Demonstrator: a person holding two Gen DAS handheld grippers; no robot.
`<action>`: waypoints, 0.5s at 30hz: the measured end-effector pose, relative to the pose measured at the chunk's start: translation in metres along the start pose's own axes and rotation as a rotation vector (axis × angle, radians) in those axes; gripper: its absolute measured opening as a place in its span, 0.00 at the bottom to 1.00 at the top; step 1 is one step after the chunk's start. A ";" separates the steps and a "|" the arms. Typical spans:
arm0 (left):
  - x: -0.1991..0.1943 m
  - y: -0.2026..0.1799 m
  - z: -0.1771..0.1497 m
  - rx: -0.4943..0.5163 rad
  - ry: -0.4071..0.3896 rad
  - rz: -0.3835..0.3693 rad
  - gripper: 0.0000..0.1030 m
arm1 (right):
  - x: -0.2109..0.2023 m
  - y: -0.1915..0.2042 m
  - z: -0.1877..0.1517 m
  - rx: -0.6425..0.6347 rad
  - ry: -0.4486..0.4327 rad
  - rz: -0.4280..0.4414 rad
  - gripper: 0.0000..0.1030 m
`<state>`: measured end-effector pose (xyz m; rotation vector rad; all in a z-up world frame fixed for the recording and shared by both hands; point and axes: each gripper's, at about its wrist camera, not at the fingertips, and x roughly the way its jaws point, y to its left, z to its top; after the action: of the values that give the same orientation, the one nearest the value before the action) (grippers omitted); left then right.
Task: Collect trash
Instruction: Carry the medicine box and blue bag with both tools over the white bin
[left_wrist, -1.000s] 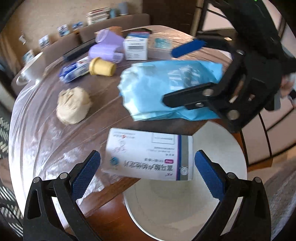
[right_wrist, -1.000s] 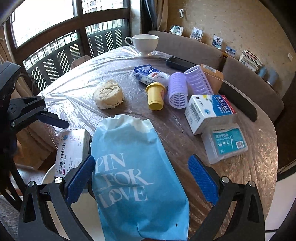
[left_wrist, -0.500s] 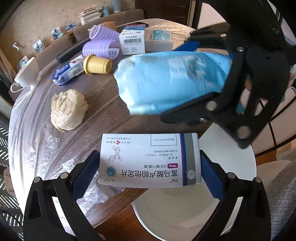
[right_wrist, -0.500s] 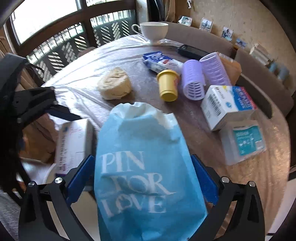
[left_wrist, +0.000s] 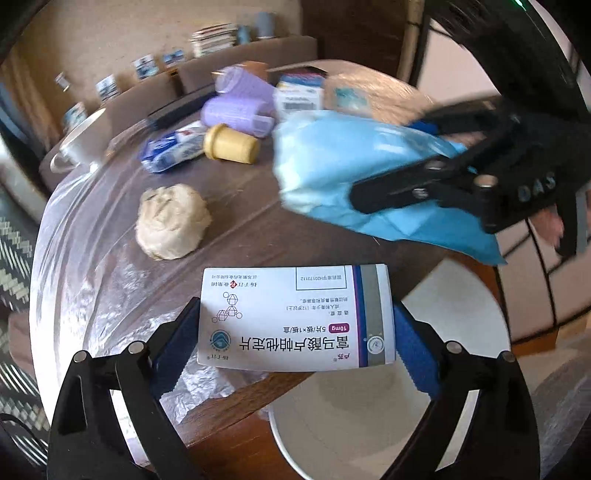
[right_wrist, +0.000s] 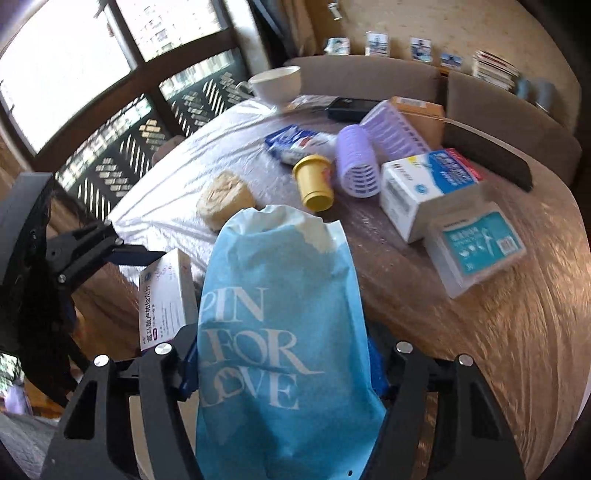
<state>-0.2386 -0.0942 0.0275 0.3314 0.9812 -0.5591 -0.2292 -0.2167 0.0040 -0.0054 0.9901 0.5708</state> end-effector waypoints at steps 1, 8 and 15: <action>0.000 0.003 0.001 -0.021 -0.005 0.002 0.94 | -0.004 -0.002 -0.002 0.024 -0.010 0.006 0.64; -0.012 0.018 -0.001 -0.159 -0.052 0.012 0.94 | -0.022 0.000 -0.021 0.067 -0.022 -0.013 0.64; -0.024 0.016 -0.008 -0.182 -0.068 0.012 0.94 | -0.036 0.004 -0.049 0.093 0.002 -0.011 0.64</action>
<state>-0.2448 -0.0699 0.0443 0.1544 0.9558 -0.4633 -0.2846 -0.2420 0.0065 0.0713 1.0169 0.5145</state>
